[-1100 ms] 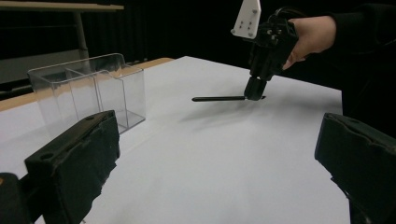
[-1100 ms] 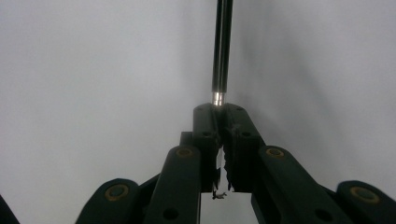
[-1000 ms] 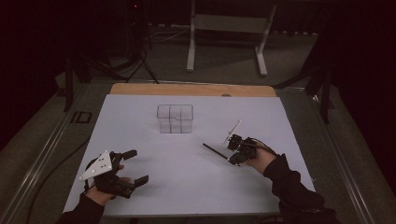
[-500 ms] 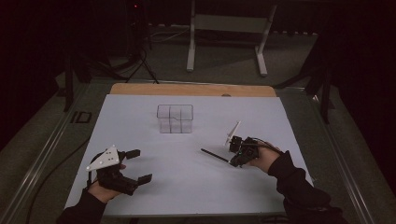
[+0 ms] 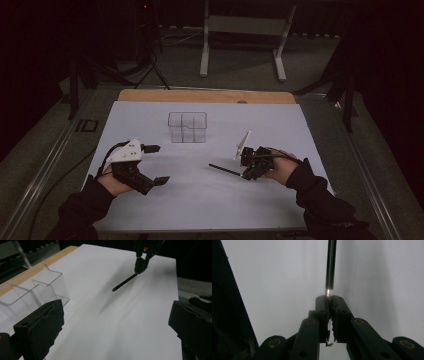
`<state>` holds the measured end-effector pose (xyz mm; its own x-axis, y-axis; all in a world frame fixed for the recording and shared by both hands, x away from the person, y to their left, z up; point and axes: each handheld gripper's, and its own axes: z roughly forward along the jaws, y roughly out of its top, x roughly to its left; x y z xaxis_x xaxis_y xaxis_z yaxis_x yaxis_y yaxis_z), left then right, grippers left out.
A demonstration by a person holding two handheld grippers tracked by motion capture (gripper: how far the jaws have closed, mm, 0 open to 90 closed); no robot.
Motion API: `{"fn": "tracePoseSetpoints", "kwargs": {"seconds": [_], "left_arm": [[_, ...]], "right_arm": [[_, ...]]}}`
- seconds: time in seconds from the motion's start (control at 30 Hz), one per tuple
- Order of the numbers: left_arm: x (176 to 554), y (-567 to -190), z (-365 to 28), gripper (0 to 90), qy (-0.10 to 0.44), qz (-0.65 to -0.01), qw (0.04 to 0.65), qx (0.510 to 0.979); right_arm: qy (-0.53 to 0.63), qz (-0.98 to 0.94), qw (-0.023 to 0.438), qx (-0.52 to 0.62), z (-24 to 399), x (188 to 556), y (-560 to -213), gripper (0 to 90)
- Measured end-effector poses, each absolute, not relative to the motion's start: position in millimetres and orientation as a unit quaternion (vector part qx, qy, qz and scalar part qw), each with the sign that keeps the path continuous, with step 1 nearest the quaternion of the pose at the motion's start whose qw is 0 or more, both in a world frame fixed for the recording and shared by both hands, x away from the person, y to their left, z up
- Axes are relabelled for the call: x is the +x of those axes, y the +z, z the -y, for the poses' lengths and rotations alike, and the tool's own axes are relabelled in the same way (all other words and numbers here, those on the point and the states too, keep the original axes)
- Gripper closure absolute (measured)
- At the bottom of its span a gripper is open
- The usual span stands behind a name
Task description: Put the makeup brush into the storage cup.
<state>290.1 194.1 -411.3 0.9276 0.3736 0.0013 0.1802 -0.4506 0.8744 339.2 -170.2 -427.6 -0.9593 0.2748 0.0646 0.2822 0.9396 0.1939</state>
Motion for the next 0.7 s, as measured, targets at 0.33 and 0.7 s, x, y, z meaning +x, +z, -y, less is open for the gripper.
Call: {"fn": "tracePoseSetpoints", "kwargs": {"seconds": [0.33,0.7], "left_arm": [[311,-391,-167,6.1,0.084,-0.095,0.428,0.895],[327,-394,-129,20.2,0.067,-0.028,0.361,0.930]], "right_arm": [[-0.093,0.989,0.021,-0.116,162,335,-421,83.8],[-0.087,0.989,0.030,-0.112,154,335,-422,83.8]]}}
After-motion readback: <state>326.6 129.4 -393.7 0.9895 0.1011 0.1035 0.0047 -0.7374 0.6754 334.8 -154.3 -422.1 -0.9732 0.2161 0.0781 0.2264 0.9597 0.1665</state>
